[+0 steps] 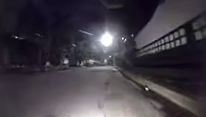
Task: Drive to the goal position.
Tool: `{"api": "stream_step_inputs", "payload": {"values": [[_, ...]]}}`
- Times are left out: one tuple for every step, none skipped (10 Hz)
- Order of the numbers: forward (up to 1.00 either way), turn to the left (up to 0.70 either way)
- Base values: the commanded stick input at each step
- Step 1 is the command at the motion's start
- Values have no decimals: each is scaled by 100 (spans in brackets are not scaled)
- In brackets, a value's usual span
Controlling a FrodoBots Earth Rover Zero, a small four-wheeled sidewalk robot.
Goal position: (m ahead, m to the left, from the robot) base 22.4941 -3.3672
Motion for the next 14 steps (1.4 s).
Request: {"api": "stream_step_inputs", "payload": {"values": [[49, 4], [49, 4], [49, 4], [49, -2], [49, -35], [49, -42], [49, -36], [49, -44], [49, -49], [49, -49], [49, -49], [49, -49], [49, -43], [49, -10]]}}
